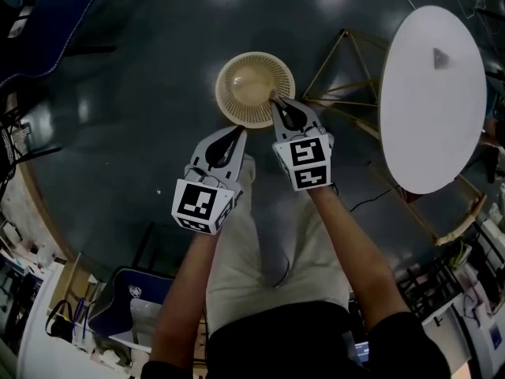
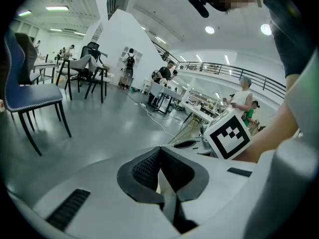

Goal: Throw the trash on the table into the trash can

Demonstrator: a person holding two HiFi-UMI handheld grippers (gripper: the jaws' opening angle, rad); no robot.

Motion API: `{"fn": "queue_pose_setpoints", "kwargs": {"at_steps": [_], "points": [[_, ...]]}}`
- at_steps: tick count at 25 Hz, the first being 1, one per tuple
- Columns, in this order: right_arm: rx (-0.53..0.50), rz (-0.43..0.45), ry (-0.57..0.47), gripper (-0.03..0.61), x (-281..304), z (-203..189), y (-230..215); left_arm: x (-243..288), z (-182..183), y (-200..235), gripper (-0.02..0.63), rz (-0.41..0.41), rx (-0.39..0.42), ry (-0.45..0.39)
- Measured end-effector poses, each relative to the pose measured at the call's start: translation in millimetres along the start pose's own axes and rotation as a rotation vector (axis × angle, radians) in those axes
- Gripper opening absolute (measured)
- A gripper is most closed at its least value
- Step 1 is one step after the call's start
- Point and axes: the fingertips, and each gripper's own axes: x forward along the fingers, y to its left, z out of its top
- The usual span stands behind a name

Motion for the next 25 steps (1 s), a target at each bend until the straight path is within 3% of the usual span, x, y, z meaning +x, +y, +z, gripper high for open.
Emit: {"fn": "queue_pose_setpoints", "kwargs": {"at_steps": [8,20,21,23,25], "points": [[-0.013,0.015,0.080,0.031,69,-57,-7,26,-57,46,0.015,0.054,0.011,0.070],[-0.007,0.074,0.151,0.034,133,-115,-9,34,-85,61,0.015,0.047,-0.002,0.100],[0.002,0.077,0.156,0.045,135,-117,-9,33,-86,62,0.015,0.047,-0.003,0.101],[0.014,0.091,0.172,0.157,138,-120,-5,31,-89,65,0.015,0.049,-0.006,0.102],[0.007,0.096,0.178,0.193,142,-122,0,28,-90,70,0.015,0.054,-0.010,0.101]]}}
